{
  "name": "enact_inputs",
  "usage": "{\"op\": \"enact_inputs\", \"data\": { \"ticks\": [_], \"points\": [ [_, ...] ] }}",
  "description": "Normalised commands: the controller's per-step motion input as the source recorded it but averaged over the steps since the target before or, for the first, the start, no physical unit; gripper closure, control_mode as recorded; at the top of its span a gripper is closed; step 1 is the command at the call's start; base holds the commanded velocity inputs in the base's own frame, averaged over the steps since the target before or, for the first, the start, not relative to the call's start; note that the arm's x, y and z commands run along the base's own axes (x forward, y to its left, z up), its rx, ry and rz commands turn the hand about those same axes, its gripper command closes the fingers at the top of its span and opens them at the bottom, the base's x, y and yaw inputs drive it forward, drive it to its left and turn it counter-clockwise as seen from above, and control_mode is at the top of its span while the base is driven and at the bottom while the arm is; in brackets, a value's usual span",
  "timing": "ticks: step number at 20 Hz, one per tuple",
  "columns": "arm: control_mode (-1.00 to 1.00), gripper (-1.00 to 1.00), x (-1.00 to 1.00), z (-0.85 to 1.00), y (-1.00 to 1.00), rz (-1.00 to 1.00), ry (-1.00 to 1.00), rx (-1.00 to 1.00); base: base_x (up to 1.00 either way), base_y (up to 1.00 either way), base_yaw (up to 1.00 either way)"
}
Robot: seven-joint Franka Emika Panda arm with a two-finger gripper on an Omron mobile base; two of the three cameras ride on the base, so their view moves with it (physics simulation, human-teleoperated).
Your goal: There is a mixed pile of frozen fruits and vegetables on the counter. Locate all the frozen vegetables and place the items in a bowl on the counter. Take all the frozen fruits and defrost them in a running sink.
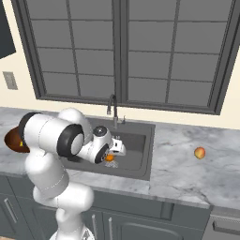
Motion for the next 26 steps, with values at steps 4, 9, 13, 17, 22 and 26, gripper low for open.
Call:
{"op": "enact_inputs", "data": {
  "ticks": [4, 9, 13, 17, 22, 26],
  "points": [
    [-1.00, 1.00, 0.21, -0.26, 0.00, 0.00, 0.00, 0.00, 0.00, 0.00, 0.00],
    [-1.00, 1.00, 0.19, -0.22, 0.00, 0.00, 0.00, 0.00, 0.00, 0.00, 0.00],
    [-1.00, 1.00, 0.19, -0.22, -0.03, 0.00, 0.00, 0.00, 0.00, 0.00, 0.00],
    [-1.00, 1.00, 0.17, -0.24, -0.04, 0.00, 0.00, 0.00, 0.00, 0.00, 0.00],
    [-1.00, -1.00, 0.10, -0.29, -0.03, 0.00, 0.00, 0.00, 0.00, 0.00, 0.00],
    [-1.00, -1.00, 0.05, -0.29, -0.12, 0.00, 0.00, 0.00, 0.00, 0.00, 0.00]
  ]
}}
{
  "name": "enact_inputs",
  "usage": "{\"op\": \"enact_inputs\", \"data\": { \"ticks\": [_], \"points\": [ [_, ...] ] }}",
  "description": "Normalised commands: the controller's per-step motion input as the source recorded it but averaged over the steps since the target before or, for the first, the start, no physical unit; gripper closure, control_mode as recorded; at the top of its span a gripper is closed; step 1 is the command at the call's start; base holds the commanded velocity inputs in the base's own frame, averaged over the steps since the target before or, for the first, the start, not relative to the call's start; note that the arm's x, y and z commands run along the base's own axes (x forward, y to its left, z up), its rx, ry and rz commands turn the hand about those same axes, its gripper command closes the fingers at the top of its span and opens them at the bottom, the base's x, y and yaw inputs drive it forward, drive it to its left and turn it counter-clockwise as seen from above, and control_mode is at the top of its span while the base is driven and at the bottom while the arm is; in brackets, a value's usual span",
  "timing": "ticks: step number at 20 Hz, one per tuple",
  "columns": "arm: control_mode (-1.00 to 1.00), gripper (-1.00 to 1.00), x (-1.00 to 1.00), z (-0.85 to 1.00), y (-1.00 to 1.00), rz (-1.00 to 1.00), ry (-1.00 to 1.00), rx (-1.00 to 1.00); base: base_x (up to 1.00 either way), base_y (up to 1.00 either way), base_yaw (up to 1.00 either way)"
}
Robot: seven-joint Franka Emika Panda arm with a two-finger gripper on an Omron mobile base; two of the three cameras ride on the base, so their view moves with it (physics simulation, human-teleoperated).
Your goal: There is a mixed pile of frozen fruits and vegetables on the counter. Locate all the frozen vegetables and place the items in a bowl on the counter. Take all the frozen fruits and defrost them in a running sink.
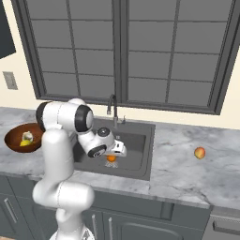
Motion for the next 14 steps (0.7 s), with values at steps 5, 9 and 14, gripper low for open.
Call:
{"op": "enact_inputs", "data": {
  "ticks": [5, 9, 14],
  "points": [
    [-1.00, -1.00, 0.05, -0.20, -0.14, 0.00, 0.00, 0.00, 0.00, 0.00, 0.00],
    [-1.00, -1.00, 0.07, -0.15, -0.09, 0.00, 0.00, 0.00, 0.00, 0.00, 0.00],
    [-1.00, -1.00, 0.00, 0.30, -0.02, 0.00, -0.02, 0.00, 0.00, 0.00, 0.00]
  ]
}}
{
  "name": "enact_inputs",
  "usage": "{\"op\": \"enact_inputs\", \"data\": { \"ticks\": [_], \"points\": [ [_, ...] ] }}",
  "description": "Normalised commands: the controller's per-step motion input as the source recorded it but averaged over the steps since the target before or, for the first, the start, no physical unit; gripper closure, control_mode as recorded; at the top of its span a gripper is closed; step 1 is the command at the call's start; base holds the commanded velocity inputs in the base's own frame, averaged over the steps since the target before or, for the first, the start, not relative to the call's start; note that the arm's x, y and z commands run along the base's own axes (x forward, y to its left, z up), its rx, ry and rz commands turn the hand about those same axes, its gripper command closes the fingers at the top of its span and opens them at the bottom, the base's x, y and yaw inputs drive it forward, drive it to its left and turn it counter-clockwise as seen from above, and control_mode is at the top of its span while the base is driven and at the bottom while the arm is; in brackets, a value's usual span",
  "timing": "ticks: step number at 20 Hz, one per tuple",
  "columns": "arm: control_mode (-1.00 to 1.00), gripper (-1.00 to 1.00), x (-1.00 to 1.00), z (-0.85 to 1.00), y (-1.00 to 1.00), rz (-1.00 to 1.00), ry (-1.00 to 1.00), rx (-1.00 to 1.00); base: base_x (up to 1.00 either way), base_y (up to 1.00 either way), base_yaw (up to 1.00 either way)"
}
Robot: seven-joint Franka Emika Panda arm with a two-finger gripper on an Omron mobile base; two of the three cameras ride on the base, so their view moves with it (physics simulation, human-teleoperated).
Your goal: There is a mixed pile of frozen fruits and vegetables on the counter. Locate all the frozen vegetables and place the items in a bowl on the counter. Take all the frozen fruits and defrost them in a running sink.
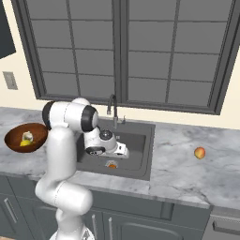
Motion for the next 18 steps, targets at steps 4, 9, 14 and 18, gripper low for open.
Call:
{"op": "enact_inputs", "data": {
  "ticks": [4, 9, 14, 18],
  "points": [
    [-1.00, -1.00, 0.00, 0.67, -0.08, 0.00, 0.00, 0.00, 0.00, 0.00, 0.00],
    [-1.00, -1.00, -0.02, 0.75, -0.22, 0.00, 0.02, 0.00, 0.00, 0.00, 0.00],
    [-1.00, -1.00, 0.00, 0.92, -0.23, 0.00, 0.04, 0.03, 0.00, 0.00, 0.00],
    [-1.00, -1.00, 0.00, 0.98, -0.17, 0.02, 0.06, 0.06, 0.00, 0.00, 0.00]
  ]
}}
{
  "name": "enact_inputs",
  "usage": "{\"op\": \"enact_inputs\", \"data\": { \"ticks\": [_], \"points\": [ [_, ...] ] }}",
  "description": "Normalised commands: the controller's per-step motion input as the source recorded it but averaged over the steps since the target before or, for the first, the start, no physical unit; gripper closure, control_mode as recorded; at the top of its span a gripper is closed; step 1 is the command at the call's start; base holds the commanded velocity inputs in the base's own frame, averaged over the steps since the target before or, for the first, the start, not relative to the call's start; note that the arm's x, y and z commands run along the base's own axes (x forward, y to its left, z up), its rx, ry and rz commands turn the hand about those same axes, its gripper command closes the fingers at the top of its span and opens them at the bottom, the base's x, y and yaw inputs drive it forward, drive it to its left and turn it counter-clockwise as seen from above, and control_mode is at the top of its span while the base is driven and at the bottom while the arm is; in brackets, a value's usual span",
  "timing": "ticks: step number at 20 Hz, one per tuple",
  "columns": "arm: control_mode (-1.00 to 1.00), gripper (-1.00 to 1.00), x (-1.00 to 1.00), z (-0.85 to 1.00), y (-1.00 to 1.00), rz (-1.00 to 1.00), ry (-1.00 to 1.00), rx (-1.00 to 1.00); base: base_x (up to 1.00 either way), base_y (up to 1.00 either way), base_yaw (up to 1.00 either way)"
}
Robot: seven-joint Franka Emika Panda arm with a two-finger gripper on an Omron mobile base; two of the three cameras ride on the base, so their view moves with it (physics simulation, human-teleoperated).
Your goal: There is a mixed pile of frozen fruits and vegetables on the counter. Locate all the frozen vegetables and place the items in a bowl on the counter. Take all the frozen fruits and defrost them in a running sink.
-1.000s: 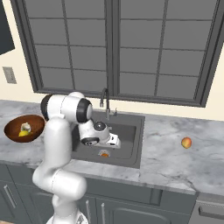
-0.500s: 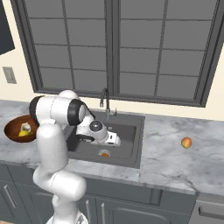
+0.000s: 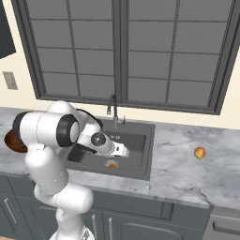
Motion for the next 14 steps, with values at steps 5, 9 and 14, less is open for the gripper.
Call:
{"op": "enact_inputs", "data": {
  "ticks": [5, 9, 14],
  "points": [
    [-1.00, -1.00, 0.06, 1.00, -0.06, 0.04, 0.09, 0.08, 0.00, 0.00, 0.00],
    [-1.00, -1.00, 0.32, 1.00, -0.22, 0.05, 0.16, 0.11, 0.00, 0.00, 0.00],
    [-1.00, -1.00, 0.48, 1.00, -0.08, 0.02, 0.19, 0.08, 0.00, 0.00, 0.00]
  ]
}}
